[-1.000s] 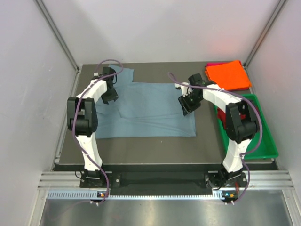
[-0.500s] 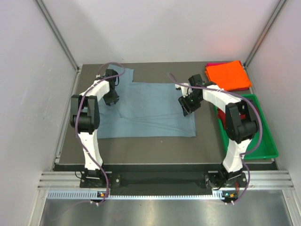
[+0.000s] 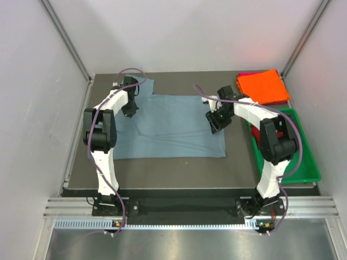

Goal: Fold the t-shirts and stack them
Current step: Fold the tshirt

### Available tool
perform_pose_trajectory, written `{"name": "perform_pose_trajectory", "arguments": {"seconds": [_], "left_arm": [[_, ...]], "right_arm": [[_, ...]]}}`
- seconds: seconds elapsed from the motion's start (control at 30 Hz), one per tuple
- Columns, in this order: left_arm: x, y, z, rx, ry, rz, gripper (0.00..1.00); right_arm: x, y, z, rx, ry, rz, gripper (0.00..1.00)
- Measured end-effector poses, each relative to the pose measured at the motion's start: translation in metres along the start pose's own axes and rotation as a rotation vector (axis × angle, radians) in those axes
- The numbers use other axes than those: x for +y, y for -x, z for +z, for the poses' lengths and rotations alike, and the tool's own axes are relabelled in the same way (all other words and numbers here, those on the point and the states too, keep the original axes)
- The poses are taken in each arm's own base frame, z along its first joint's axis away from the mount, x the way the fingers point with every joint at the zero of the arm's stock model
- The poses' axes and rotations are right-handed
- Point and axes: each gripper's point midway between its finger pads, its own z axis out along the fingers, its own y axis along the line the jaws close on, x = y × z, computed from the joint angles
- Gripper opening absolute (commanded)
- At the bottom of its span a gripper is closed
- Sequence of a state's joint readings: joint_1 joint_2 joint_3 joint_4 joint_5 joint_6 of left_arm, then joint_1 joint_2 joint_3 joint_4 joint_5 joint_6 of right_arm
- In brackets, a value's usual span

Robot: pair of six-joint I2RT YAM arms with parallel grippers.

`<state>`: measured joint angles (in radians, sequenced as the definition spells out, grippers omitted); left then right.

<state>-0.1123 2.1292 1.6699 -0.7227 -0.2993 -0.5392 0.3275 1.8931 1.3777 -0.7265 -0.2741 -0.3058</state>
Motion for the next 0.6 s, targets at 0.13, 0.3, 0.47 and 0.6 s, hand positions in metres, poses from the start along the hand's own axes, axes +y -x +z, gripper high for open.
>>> {"name": "perform_pose_trajectory", "arguments": {"seconds": [0.13, 0.3, 0.47, 0.6], "left_arm": [[0.0037, 0.004, -0.0019, -0.01, 0.042, 0.009, 0.29], [0.0083, 0.0046, -0.0026, -0.021, 0.073, 0.008, 0.34], [0.0089, 0.0033, -0.0024, -0.02, 0.081, 0.011, 0.36], [0.0086, 0.0002, -0.0005, -0.014, 0.084, 0.017, 0.36]], "right_arm": [[-0.0028, -0.0034, -0.0001, 0.006, -0.001, 0.003, 0.47], [-0.0049, -0.0036, -0.0005, 0.004, -0.003, 0.006, 0.47], [-0.0056, -0.004, -0.0001, 0.006, -0.005, 0.007, 0.48], [-0.0072, -0.0071, 0.0043, 0.019, -0.003, 0.013, 0.48]]}}
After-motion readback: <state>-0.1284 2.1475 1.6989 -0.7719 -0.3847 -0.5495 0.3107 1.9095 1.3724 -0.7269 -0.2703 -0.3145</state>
